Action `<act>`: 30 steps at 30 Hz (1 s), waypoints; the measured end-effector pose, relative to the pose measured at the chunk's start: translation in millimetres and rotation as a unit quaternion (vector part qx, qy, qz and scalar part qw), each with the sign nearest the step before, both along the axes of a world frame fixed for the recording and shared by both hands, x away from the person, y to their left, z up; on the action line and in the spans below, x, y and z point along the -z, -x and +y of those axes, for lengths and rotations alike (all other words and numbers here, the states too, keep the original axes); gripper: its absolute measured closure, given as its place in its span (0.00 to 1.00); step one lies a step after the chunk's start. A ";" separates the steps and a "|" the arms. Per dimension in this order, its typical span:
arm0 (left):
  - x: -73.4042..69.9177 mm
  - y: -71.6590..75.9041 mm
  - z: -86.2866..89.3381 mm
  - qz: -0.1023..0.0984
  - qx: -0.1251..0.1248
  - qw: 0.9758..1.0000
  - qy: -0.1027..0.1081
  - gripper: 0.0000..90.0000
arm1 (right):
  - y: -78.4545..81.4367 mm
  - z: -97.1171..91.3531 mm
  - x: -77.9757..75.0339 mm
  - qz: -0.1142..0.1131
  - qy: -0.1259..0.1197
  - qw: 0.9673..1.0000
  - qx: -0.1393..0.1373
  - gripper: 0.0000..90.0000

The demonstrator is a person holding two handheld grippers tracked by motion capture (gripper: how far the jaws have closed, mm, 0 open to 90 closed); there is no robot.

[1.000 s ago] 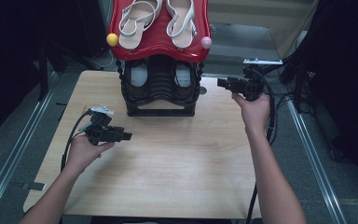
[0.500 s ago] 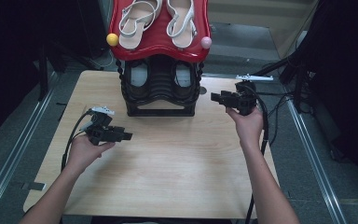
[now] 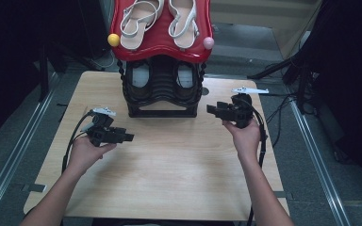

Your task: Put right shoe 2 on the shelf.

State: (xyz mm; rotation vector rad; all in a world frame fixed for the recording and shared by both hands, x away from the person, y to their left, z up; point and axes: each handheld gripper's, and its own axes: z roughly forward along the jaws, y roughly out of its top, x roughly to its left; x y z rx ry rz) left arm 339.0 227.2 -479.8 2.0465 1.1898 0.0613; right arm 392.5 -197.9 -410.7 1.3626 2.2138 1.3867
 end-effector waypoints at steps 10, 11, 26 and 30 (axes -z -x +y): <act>0.4 0.0 -0.8 0.000 0.000 1.000 0.001 0.52 | 11.7 4.8 17.0 0.009 0.004 1.000 -0.014 0.43; 0.4 0.0 -0.9 0.000 0.000 1.000 0.000 0.52 | 12.5 5.1 18.4 0.006 0.005 1.000 -0.015 0.43; -0.1 -0.1 -0.1 -0.001 0.001 1.000 0.000 0.52 | 26.8 0.1 48.5 -0.006 0.010 1.000 -0.010 0.43; 0.0 -0.4 0.2 -0.002 0.000 1.000 0.002 0.52 | 28.6 -1.6 59.2 -0.001 0.018 1.000 -0.009 0.43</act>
